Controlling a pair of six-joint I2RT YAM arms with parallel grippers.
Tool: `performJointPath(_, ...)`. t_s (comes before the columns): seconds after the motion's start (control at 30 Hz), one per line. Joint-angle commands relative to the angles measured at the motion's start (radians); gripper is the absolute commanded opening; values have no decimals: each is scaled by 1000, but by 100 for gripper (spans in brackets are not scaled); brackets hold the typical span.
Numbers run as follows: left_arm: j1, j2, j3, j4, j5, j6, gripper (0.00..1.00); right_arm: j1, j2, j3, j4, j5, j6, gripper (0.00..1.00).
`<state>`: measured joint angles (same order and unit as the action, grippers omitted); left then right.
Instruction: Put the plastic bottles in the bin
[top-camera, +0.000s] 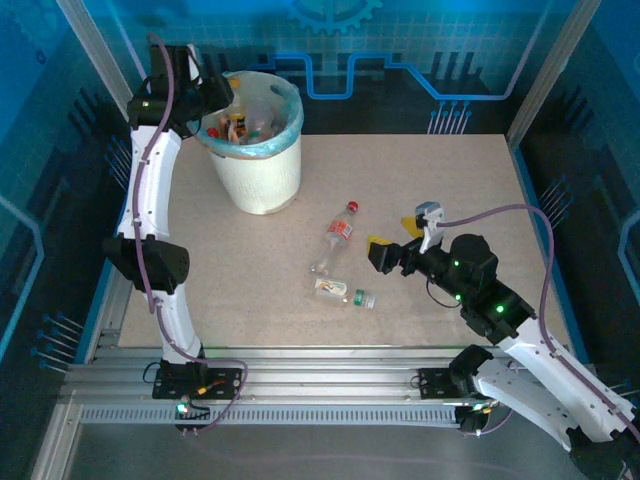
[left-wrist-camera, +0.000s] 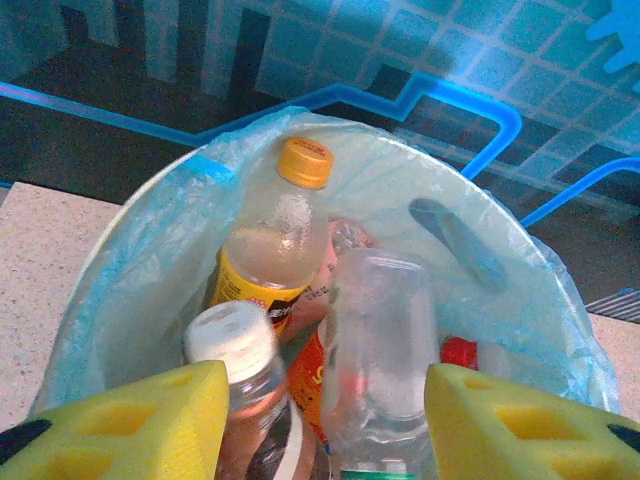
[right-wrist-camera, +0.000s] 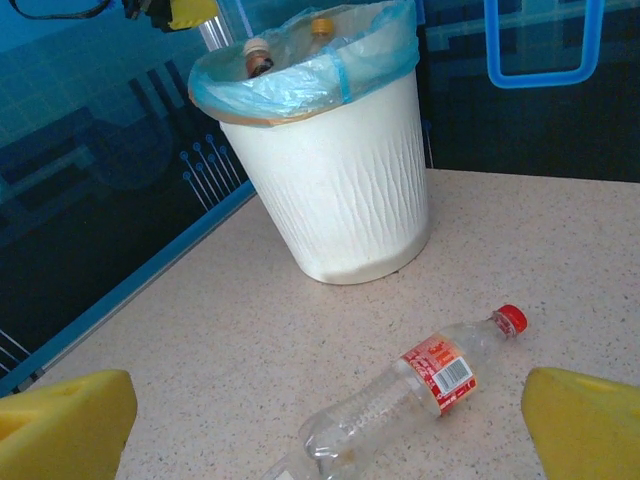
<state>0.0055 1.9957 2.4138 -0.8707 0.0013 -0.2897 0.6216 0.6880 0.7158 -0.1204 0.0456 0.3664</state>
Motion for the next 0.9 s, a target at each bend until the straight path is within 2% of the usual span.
performJointPath(0.0, 0, 12, 10, -24, 39, -8, 54, 12, 8, 19, 4, 8, 14, 100)
performJointPath(0.13, 0, 18, -32, -21, 36, 11, 55, 12, 51, 31, -10, 13, 24, 100)
performJointPath(0.33, -6, 78, -38, -48, 74, 9, 54, 12, 186, 131, -140, -2, 35, 100)
performJointPath(0.53, -30, 110, 21, -68, 91, 15, 55, 13, 295, 199, -203, -28, 45, 100)
performJointPath(0.7, -39, 77, 68, -60, 85, 19, 55, 13, 315, 212, -211, -37, 45, 100)
performJointPath(0.87, -47, -12, 38, -19, 57, 37, 55, 13, 314, 214, -228, -32, 38, 100)
